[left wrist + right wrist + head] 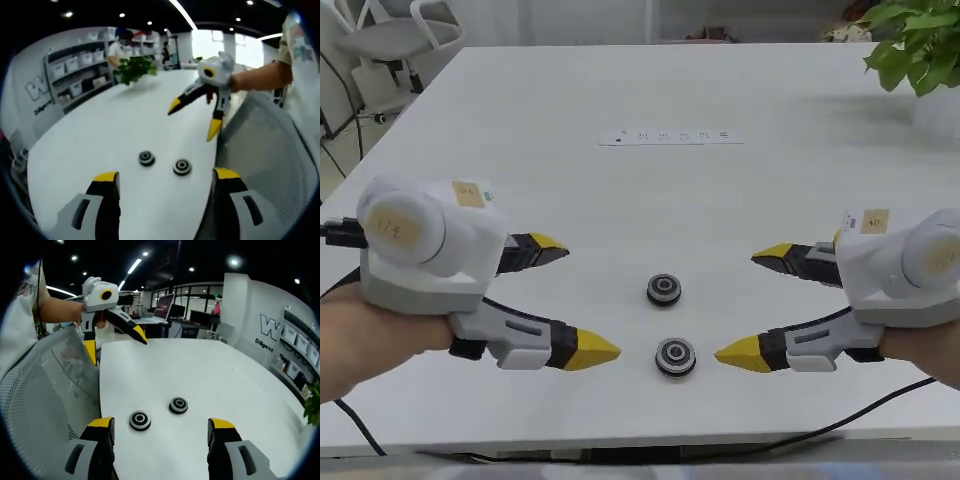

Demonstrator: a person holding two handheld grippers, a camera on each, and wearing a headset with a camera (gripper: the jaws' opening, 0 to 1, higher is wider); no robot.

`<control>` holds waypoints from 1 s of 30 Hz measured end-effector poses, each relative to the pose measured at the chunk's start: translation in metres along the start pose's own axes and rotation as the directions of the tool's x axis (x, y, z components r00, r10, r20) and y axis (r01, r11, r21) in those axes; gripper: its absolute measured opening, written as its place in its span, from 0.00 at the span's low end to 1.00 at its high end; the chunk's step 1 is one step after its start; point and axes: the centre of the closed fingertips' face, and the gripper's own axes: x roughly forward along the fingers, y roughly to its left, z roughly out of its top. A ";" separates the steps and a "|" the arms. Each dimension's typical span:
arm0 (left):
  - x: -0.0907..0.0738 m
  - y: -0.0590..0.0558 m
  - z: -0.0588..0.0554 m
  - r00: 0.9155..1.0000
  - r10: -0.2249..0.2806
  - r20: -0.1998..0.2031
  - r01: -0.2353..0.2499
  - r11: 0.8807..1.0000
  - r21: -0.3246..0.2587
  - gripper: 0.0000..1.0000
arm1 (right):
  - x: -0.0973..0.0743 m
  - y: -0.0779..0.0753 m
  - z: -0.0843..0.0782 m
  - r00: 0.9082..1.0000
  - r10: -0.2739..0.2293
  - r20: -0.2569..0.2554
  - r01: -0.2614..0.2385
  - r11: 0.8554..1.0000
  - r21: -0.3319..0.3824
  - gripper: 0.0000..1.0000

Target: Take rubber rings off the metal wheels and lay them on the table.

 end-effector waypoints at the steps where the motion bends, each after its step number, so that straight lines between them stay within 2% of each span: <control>1: 0.001 0.000 0.001 1.000 -0.005 0.000 0.005 1.000 0.000 0.75 | 0.001 0.000 0.000 1.000 0.004 -0.001 -0.004 1.000 -0.005 0.74; 6: 0.011 0.000 0.006 1.000 -0.027 0.005 0.027 1.000 0.001 0.72 | 0.007 0.001 -0.002 1.000 0.025 -0.006 -0.025 1.000 -0.010 0.72; 12: 0.021 -0.001 0.005 0.999 -0.045 -0.007 0.045 0.999 0.025 0.66 | 0.014 0.002 -0.004 0.999 0.048 -0.004 -0.048 0.999 -0.014 0.68; 26: 0.045 -0.004 -0.005 0.994 -0.104 -0.045 0.106 0.994 0.035 0.56 | 0.032 0.010 -0.016 0.993 0.113 -0.031 -0.114 0.993 -0.023 0.61; 30: 0.053 -0.007 -0.009 0.990 -0.130 -0.060 0.133 0.990 0.044 0.54 | 0.036 0.013 -0.019 0.990 0.133 -0.038 -0.135 0.991 -0.026 0.58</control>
